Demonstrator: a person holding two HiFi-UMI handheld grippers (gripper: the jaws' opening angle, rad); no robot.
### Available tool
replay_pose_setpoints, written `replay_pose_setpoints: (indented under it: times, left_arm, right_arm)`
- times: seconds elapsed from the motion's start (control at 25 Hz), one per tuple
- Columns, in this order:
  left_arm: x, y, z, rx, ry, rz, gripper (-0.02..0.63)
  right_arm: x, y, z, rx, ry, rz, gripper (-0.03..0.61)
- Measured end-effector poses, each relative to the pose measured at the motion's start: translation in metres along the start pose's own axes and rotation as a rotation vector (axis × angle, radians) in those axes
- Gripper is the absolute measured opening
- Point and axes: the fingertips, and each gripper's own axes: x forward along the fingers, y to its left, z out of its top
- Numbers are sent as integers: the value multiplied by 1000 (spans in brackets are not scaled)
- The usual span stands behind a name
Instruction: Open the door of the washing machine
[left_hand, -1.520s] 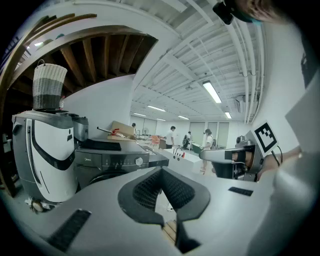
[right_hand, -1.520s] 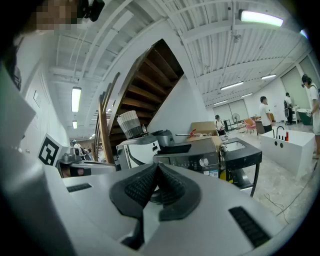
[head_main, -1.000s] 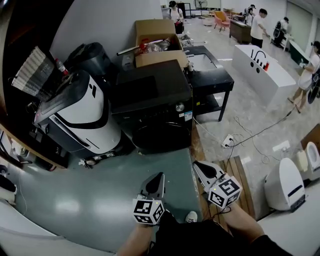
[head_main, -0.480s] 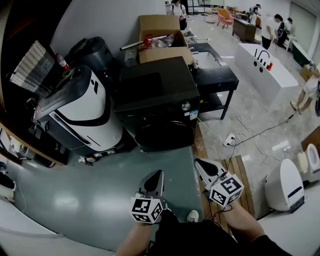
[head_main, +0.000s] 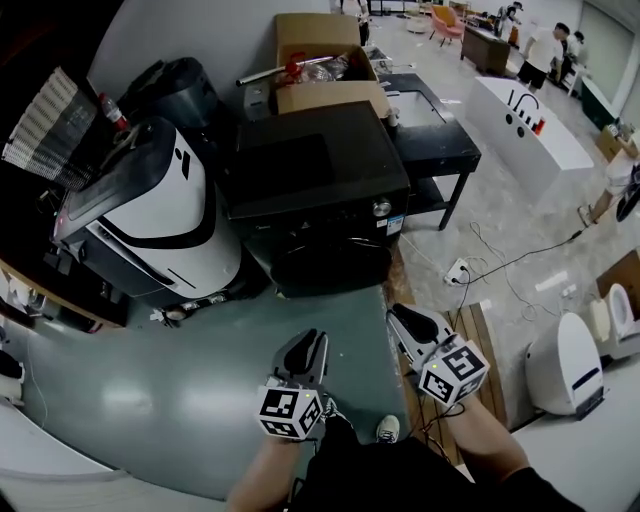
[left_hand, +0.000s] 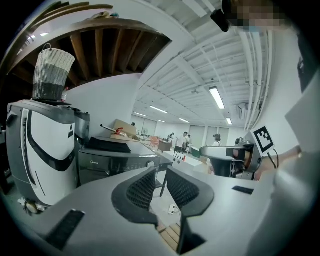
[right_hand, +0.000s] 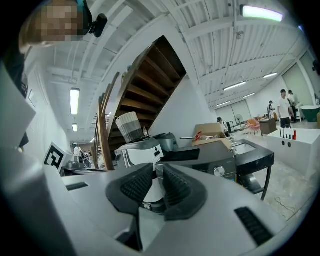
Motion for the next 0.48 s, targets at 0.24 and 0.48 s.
replay_pose_setpoints:
  times: [0.24,0.48]
  left_arm:
    - [12,38,4,-3,15,-38,135]
    - [30,77,3,-2,36,-95,184]
  right_arm:
    - [37,-2,-1,-3,1,-45,145]
    - [77,-5,-6,-4,6,-90,181]
